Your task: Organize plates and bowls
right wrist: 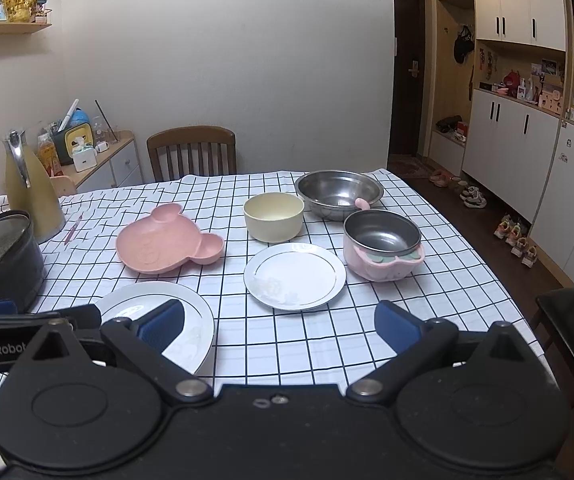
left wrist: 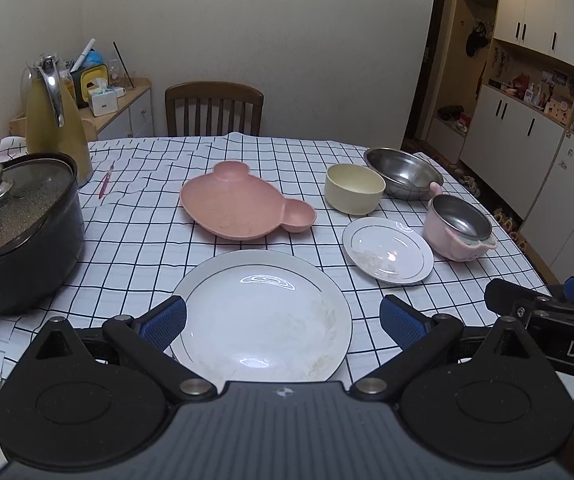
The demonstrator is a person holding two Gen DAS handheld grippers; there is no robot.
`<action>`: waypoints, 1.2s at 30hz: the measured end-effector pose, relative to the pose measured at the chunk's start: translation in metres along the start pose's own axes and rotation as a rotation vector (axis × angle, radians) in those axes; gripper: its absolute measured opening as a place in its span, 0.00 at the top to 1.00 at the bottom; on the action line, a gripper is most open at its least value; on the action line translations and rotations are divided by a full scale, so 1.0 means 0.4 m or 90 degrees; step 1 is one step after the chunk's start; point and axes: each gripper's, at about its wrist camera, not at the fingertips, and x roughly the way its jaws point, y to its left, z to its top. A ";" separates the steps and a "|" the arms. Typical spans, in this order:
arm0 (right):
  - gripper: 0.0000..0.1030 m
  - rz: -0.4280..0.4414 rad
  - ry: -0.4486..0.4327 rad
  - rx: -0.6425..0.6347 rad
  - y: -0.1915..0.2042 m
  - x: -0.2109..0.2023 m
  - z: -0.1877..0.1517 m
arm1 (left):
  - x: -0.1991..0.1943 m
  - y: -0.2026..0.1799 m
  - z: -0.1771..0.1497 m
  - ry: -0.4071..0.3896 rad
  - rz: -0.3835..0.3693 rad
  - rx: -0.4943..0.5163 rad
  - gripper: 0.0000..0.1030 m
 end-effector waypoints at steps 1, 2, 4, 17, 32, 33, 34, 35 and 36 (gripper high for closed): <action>0.01 0.000 0.001 0.000 0.000 0.000 0.000 | -0.002 0.001 -0.001 -0.008 0.001 -0.001 0.00; 0.01 0.000 0.001 0.000 0.000 0.000 0.000 | -0.004 0.002 0.000 -0.014 0.002 -0.002 0.00; 0.01 -0.001 0.001 0.001 0.001 0.001 -0.001 | -0.004 0.002 0.002 -0.019 0.003 0.002 0.00; 0.01 0.006 -0.008 0.008 0.012 0.012 0.001 | -0.001 0.010 0.012 -0.030 0.010 0.017 0.00; 0.00 0.037 -0.014 -0.003 0.050 0.077 0.029 | 0.051 0.051 0.039 -0.029 0.036 0.017 0.00; 0.00 0.043 -0.014 -0.009 0.055 0.085 0.032 | 0.058 0.057 0.042 -0.026 0.038 0.014 0.00; 0.00 0.048 -0.013 -0.017 0.061 0.094 0.033 | 0.067 0.065 0.045 -0.024 0.039 0.009 0.00; 0.00 0.050 -0.012 -0.026 0.068 0.103 0.035 | 0.074 0.071 0.047 -0.022 0.042 0.004 0.00; 0.00 0.056 -0.009 -0.032 0.073 0.112 0.036 | 0.081 0.079 0.049 -0.019 0.043 -0.003 0.00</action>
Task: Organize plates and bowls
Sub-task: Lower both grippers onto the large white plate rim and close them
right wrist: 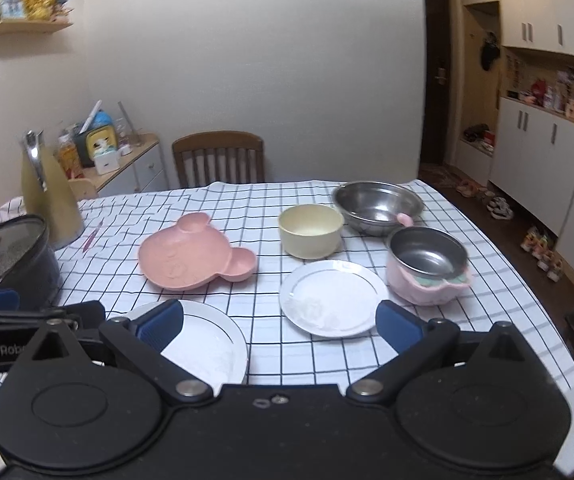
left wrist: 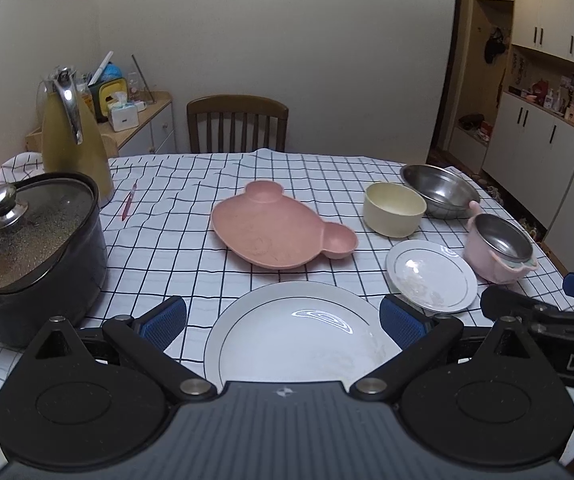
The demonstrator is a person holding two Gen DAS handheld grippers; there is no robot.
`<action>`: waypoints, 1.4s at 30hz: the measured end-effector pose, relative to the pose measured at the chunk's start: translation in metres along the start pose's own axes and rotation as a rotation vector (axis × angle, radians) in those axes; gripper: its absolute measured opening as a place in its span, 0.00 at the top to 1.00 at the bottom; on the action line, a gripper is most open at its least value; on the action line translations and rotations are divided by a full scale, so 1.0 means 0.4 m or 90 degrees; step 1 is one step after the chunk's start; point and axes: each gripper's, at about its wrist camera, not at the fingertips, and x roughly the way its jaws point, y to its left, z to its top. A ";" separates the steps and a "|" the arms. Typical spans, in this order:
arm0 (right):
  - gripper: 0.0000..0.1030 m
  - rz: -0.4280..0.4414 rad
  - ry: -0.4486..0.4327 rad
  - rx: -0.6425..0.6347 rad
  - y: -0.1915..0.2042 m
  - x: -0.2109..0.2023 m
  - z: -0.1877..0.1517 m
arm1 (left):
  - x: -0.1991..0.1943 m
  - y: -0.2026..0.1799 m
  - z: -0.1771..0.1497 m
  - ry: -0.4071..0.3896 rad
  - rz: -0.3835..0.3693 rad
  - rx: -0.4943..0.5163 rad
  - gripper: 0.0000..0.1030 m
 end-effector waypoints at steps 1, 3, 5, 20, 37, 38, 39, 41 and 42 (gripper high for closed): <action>0.00 0.007 0.003 -0.004 0.004 0.008 0.001 | 0.006 0.006 0.001 0.000 0.000 -0.004 0.00; 0.00 0.013 0.011 -0.005 0.011 0.025 0.003 | 0.018 0.018 0.005 0.001 0.007 -0.008 0.00; 0.00 0.020 0.019 -0.006 0.016 0.037 0.003 | 0.030 0.025 0.009 0.001 0.017 -0.007 0.00; 0.05 0.019 0.113 -0.039 0.035 0.185 -0.031 | 0.136 0.079 0.004 0.055 0.029 -0.035 0.00; 0.17 0.033 0.162 -0.079 0.053 0.285 -0.061 | 0.250 0.121 -0.039 0.111 0.012 -0.053 0.02; 0.17 0.033 0.170 -0.079 0.054 0.293 -0.066 | 0.257 0.122 -0.042 0.119 0.012 -0.052 0.06; 0.19 0.033 0.176 -0.077 0.053 0.299 -0.070 | 0.265 0.124 -0.046 0.126 0.012 -0.051 0.08; 0.21 0.033 0.188 -0.069 0.049 0.312 -0.076 | 0.281 0.129 -0.053 0.137 0.014 -0.056 0.16; 0.23 0.035 0.194 -0.066 0.047 0.317 -0.079 | 0.287 0.132 -0.056 0.144 0.016 -0.058 0.23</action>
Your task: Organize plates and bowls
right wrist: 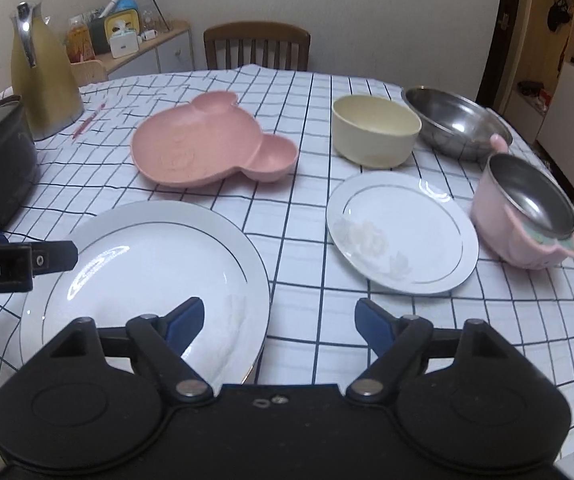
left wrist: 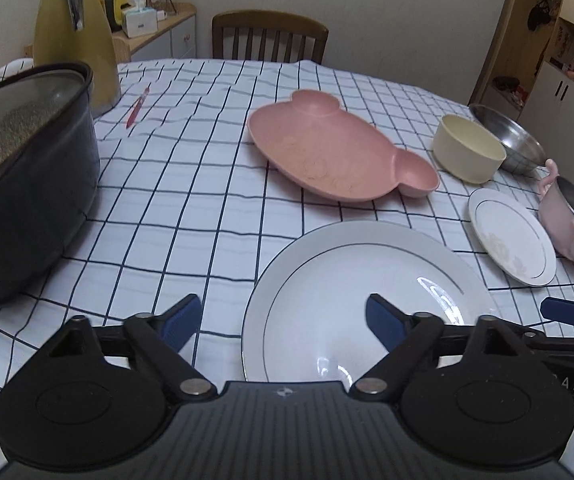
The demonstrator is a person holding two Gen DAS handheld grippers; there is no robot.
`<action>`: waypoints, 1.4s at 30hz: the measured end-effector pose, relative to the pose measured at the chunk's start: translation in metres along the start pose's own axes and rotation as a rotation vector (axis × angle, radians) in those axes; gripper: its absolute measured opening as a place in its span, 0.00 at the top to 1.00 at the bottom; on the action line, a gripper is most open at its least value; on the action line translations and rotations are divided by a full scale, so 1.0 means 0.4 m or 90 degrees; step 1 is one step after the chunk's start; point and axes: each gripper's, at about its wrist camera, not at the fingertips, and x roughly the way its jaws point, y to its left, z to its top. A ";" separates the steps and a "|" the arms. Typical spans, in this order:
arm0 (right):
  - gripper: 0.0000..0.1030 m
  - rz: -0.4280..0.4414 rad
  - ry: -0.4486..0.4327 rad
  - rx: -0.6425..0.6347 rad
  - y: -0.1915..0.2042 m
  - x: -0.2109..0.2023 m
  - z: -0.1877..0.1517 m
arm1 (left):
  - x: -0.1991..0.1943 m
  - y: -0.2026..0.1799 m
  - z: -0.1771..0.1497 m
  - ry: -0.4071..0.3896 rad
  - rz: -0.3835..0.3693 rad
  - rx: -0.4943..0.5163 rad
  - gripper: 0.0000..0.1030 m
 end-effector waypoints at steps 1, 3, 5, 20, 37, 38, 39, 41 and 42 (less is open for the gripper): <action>0.24 0.004 0.005 0.002 -0.001 0.005 -0.001 | 0.007 0.003 -0.001 0.007 -0.001 -0.002 0.27; 0.25 0.010 0.015 0.009 -0.006 0.012 -0.003 | 0.017 0.010 -0.004 0.018 -0.007 -0.005 0.30; 0.28 0.021 0.021 0.021 -0.011 0.018 -0.002 | 0.025 0.017 -0.007 0.029 -0.010 -0.011 0.34; 0.64 0.085 0.068 0.058 -0.010 0.037 -0.005 | 0.039 0.034 -0.019 0.074 -0.024 -0.032 0.68; 0.88 0.079 0.080 0.067 -0.016 0.032 -0.014 | 0.026 0.051 -0.044 0.090 -0.015 -0.045 0.85; 0.88 0.080 0.080 0.066 -0.015 0.030 -0.017 | 0.023 0.051 -0.047 0.091 -0.015 -0.045 0.85; 0.89 0.081 0.080 0.066 -0.014 0.026 -0.020 | 0.020 0.052 -0.051 0.091 -0.015 -0.044 0.85; 0.89 0.085 0.081 0.065 -0.013 0.018 -0.029 | 0.012 0.053 -0.059 0.094 -0.014 -0.046 0.85; 0.89 0.087 0.083 0.065 -0.013 0.014 -0.034 | 0.008 0.054 -0.064 0.095 -0.012 -0.047 0.85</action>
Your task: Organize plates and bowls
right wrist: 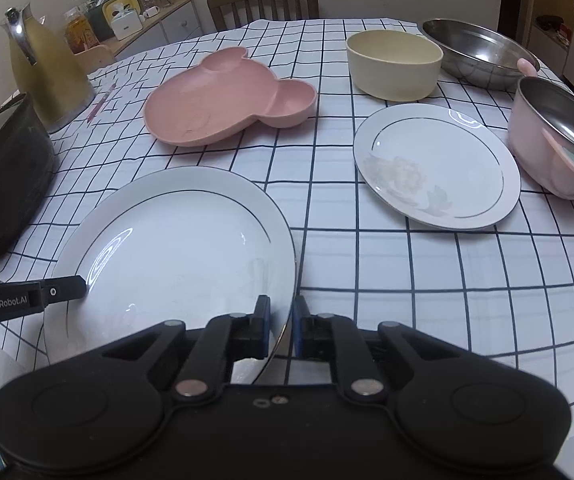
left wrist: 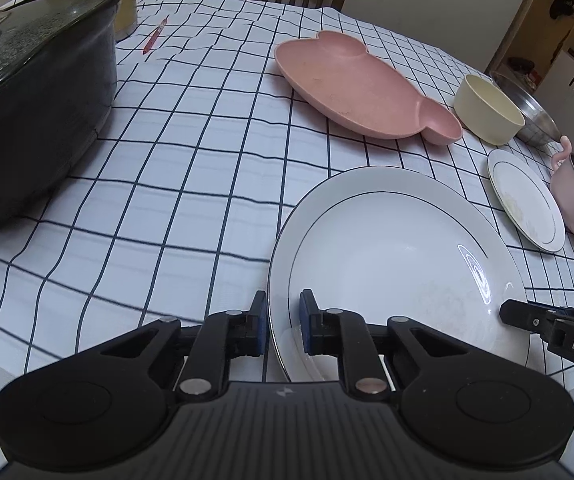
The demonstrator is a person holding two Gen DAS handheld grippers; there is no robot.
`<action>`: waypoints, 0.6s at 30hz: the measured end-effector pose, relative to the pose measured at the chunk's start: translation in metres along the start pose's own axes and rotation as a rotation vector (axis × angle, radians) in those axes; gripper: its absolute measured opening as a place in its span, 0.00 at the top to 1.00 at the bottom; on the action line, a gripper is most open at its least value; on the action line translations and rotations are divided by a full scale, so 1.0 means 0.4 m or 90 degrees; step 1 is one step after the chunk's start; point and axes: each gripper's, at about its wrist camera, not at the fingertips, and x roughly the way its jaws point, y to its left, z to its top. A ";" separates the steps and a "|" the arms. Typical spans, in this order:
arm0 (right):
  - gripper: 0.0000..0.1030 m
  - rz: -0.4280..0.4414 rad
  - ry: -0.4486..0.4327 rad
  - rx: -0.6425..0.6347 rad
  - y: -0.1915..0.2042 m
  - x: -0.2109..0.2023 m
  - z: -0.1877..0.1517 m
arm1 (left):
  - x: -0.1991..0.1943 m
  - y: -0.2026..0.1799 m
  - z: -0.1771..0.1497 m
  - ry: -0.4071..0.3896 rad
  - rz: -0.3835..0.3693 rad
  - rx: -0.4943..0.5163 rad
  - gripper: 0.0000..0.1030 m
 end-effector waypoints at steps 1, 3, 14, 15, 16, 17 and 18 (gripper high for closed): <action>0.89 0.003 0.002 -0.002 0.001 -0.004 -0.006 | -0.003 0.000 -0.005 0.001 0.001 0.000 0.85; 0.89 0.005 0.005 -0.013 0.005 -0.012 -0.017 | -0.010 0.002 -0.016 0.003 0.003 -0.001 0.85; 0.89 0.006 0.024 -0.037 0.023 -0.045 -0.066 | -0.051 0.006 -0.076 0.013 0.009 0.004 0.85; 0.89 0.004 0.025 -0.037 0.026 -0.048 -0.070 | -0.054 0.006 -0.080 0.014 0.010 0.005 0.85; 0.89 0.002 0.027 -0.038 0.028 -0.050 -0.074 | -0.056 0.006 -0.084 0.014 0.010 0.005 0.85; 0.89 0.000 0.028 -0.037 0.030 -0.052 -0.077 | -0.058 0.007 -0.088 0.015 0.010 0.004 0.85; 0.89 -0.001 0.029 -0.036 0.031 -0.053 -0.080 | -0.060 0.007 -0.091 0.015 0.010 0.004 0.85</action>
